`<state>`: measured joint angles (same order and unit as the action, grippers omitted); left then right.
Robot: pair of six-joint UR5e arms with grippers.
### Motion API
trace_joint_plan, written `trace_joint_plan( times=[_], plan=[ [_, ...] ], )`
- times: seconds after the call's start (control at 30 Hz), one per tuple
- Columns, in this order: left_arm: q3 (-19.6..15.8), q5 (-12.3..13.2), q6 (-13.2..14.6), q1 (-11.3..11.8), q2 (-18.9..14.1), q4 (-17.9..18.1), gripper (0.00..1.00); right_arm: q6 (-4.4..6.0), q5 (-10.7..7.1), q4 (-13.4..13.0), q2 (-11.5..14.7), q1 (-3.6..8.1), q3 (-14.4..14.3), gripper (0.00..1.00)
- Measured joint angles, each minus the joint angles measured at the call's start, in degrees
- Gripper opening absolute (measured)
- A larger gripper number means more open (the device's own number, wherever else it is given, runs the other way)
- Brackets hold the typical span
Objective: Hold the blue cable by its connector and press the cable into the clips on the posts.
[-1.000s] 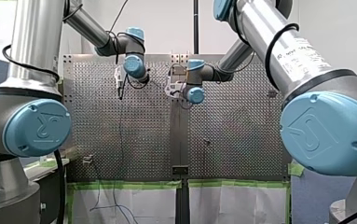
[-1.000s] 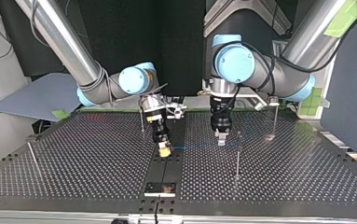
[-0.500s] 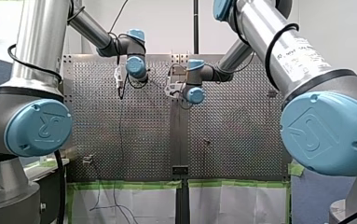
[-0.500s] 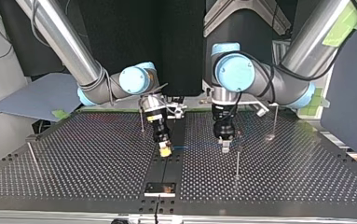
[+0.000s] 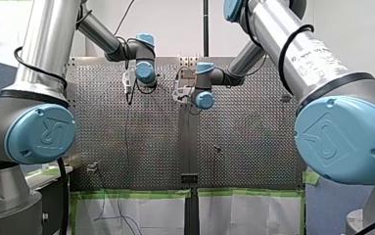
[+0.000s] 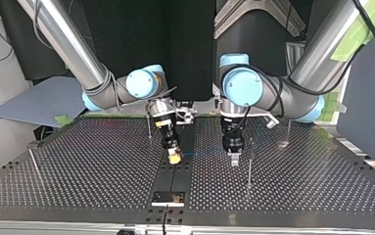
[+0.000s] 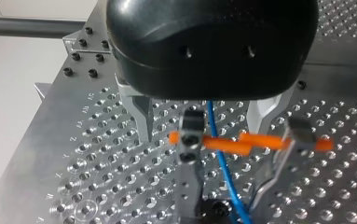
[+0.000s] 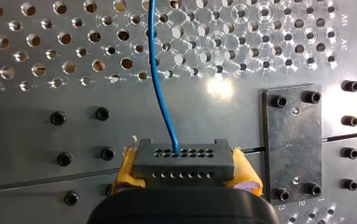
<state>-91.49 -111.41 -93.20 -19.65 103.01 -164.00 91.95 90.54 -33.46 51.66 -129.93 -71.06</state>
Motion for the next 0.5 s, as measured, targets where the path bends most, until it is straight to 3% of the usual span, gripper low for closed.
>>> trace_joint_plan(
  times=[0.5],
  plan=[
    [1.23,-0.63,0.42,-0.33,0.41,-0.1,1.0,0.0,0.0,0.06,-0.02,-0.1,0.0,0.0]
  ],
)
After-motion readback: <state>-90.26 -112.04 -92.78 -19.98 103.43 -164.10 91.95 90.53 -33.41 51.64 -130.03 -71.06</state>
